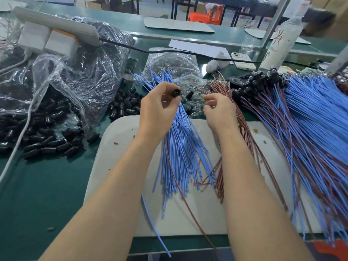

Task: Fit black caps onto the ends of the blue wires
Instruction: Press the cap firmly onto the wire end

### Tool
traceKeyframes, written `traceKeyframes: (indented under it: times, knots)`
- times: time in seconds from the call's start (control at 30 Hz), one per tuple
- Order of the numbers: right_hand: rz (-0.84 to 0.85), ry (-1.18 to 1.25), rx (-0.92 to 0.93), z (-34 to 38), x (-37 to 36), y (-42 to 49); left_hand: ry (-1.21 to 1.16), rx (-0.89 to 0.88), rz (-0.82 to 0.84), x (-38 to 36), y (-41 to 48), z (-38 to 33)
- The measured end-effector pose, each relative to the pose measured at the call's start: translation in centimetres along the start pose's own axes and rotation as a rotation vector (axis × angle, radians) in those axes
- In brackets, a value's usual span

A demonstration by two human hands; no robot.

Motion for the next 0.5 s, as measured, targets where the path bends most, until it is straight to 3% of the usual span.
traceKeyframes:
  times: [0.1,0.2,0.5]
  knots:
    - [-0.133,0.051,-0.031,-0.7,1.8,0.2,-0.005,0.004,-0.005,0.1,0.0,0.1]
    - [-0.162,-0.021,-0.063,-1.3,2.4,0.5,0.001,0.003,-0.007,0.1,0.0,0.1]
    - [0.06,-0.241,-0.091,-1.4,-0.1,0.6,0.012,-0.005,0.002,0.0,0.0,0.1]
Point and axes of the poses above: each hand's wrist, its own y-axis towards the middle knuckle, its own x-axis out of the back of the hand, z = x × y, the point moved 6 cm from there along y, towards the middle knuckle, and after that the axes turned 4 degrees about -z, right-handed, at the moved point
